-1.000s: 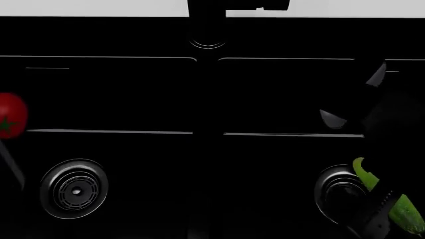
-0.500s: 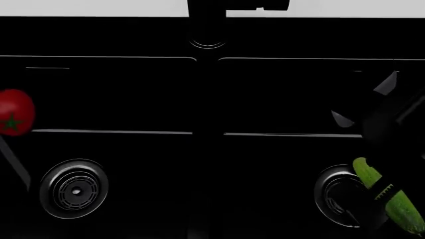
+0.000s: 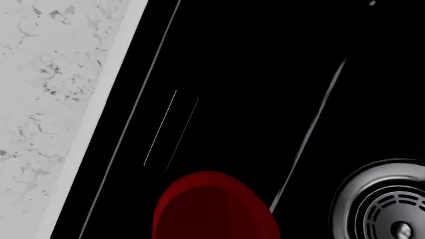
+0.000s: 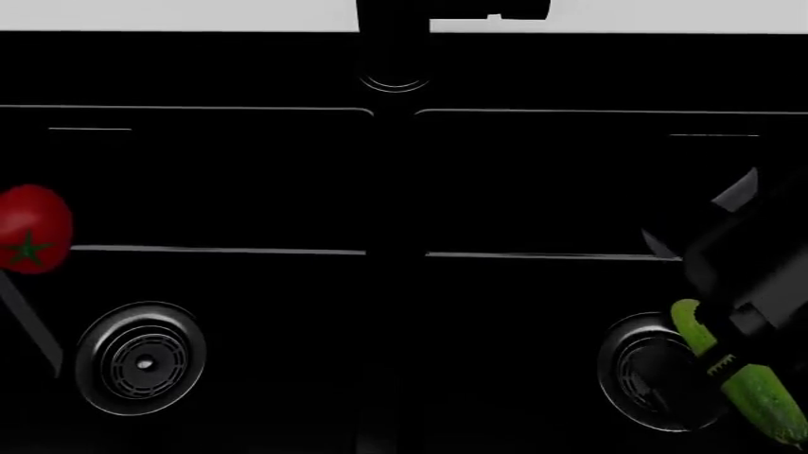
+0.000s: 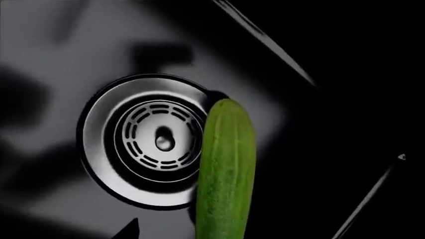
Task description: Pick the vegetables from the sink and place them on the cutting board.
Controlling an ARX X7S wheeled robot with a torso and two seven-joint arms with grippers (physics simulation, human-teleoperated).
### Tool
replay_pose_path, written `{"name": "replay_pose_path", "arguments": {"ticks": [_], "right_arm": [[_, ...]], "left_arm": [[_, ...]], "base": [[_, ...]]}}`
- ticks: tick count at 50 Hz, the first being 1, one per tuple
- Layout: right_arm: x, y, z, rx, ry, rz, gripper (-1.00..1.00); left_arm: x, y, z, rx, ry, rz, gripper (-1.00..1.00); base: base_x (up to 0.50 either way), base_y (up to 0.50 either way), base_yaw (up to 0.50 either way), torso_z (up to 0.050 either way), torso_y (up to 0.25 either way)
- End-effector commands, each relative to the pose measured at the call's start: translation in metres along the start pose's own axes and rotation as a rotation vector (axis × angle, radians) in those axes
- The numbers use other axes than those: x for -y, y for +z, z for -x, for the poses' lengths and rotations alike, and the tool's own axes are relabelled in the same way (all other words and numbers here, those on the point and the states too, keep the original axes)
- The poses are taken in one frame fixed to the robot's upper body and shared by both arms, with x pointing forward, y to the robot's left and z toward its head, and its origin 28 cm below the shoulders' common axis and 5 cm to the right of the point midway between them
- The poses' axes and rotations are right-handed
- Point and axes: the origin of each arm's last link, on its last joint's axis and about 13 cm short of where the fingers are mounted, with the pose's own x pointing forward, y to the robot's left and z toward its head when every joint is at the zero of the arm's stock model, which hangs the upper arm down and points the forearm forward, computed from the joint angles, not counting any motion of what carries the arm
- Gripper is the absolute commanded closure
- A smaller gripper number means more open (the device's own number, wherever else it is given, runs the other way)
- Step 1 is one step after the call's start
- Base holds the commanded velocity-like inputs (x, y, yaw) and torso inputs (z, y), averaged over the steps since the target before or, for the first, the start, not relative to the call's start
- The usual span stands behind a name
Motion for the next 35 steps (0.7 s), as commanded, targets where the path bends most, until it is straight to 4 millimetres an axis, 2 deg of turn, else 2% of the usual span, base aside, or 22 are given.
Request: {"name": "replay_pose_path", "arguments": {"ticks": [1,6,13,24,35], "right_arm": [[-0.002,-0.008,-0.027,-0.035,-0.017,-0.021,-1.0],[0.0,-0.011,-0.033,-0.043,-0.019,-0.029,-1.0],[-0.002,-0.011,-0.052,-0.03,-0.028,-0.057,-1.0],[-0.013,-0.025,-0.078,-0.043,0.004,-0.077,-1.0],[-0.015,-0.037,-0.082,-0.068,0.006,-0.097,-1.0]], "left_arm": [[0.0,0.003,0.001,0.005,0.015,0.031,1.0],[0.0,0.004,0.001,0.001,0.015,0.031,1.0],[-0.001,0.006,0.004,-0.009,0.016,0.029,1.0],[0.0,0.005,-0.002,-0.008,0.012,0.028,1.0],[0.003,0.006,-0.002,-0.007,0.004,0.032,1.0]], "base": [[0.0,0.0,0.0,0.0,0.0],[0.0,0.0,0.0,0.0,0.0],[0.0,0.0,0.0,0.0,0.0],[0.0,0.0,0.0,0.0,0.0],[0.0,0.0,0.0,-0.006,-0.01]]}}
